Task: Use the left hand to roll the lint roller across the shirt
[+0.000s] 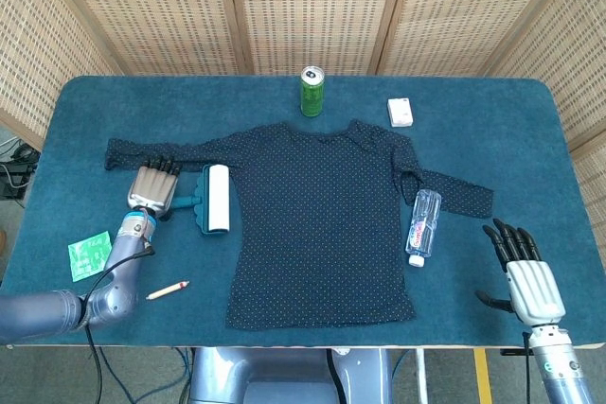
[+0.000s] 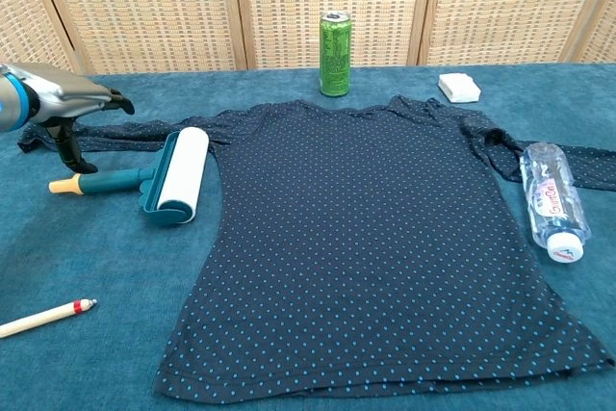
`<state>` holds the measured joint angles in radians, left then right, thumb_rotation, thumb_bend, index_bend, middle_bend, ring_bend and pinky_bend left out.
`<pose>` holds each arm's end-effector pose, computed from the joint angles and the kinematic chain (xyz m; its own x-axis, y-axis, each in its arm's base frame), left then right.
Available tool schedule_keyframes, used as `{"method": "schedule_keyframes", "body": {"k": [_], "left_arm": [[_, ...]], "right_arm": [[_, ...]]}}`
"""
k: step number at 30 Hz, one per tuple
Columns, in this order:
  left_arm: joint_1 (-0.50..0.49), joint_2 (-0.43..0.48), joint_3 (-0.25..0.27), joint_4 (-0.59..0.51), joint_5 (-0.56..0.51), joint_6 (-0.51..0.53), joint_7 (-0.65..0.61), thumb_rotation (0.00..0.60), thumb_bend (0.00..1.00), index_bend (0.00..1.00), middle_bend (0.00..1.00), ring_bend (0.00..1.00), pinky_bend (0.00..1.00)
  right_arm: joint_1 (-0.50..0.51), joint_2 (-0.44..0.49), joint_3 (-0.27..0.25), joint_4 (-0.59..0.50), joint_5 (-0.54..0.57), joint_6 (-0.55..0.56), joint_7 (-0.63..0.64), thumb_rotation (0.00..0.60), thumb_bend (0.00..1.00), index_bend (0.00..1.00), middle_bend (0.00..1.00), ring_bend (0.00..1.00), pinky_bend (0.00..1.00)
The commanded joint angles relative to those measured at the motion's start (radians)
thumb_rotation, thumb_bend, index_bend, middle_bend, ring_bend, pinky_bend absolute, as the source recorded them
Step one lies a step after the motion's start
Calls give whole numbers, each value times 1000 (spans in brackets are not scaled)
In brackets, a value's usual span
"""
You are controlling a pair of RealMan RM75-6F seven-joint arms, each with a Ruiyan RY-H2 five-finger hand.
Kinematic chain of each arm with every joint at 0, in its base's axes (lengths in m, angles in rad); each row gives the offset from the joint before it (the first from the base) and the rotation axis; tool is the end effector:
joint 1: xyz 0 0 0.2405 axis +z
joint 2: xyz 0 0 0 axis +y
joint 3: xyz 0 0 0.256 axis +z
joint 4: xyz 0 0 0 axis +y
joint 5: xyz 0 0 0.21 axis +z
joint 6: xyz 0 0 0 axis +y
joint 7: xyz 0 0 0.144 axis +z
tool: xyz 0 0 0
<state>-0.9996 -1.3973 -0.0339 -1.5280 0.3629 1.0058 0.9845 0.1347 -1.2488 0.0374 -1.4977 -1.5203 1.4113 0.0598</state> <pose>-0.1852 0.3856 0.0303 0.7968 0.3650 0.4816 0.5660 -0.1715 -0.8064 -0.3141 -0.1945 0.1145 0.3315 -0.0744 0.9405 -0.9427 -0.0669 0.3269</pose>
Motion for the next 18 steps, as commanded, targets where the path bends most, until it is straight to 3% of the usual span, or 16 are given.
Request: {"method": "schedule_keyframes", "body": {"k": [1, 6, 10, 13, 18], "left_arm": [[76, 33, -24, -41, 127, 10, -166, 600, 283, 36, 0, 0, 30], [232, 54, 1, -94, 441, 134, -444, 600, 271, 16, 0, 0, 3], [402, 31, 89, -79, 746, 381, -619, 600, 259, 0, 0, 0, 0], [491, 8, 136, -41, 855, 496, -659, 600, 212, 0, 0, 0, 0], [595, 24, 180, -35, 938, 598, -643, 600, 129, 0, 0, 0, 0]], "right_arm": [[0, 0, 1, 1, 0, 2, 1, 600, 23, 0, 0, 0, 0], [-2, 1, 5, 7, 4, 7, 8, 600, 22, 0, 0, 0, 0], [-4, -1, 8, 8, -2, 20, 3, 600, 22, 0, 0, 0, 0], [-7, -3, 8, 8, -11, 32, -5, 600, 23, 0, 0, 0, 0], [-14, -3, 12, 4, -21, 60, -15, 600, 24, 0, 0, 0, 0]]}}
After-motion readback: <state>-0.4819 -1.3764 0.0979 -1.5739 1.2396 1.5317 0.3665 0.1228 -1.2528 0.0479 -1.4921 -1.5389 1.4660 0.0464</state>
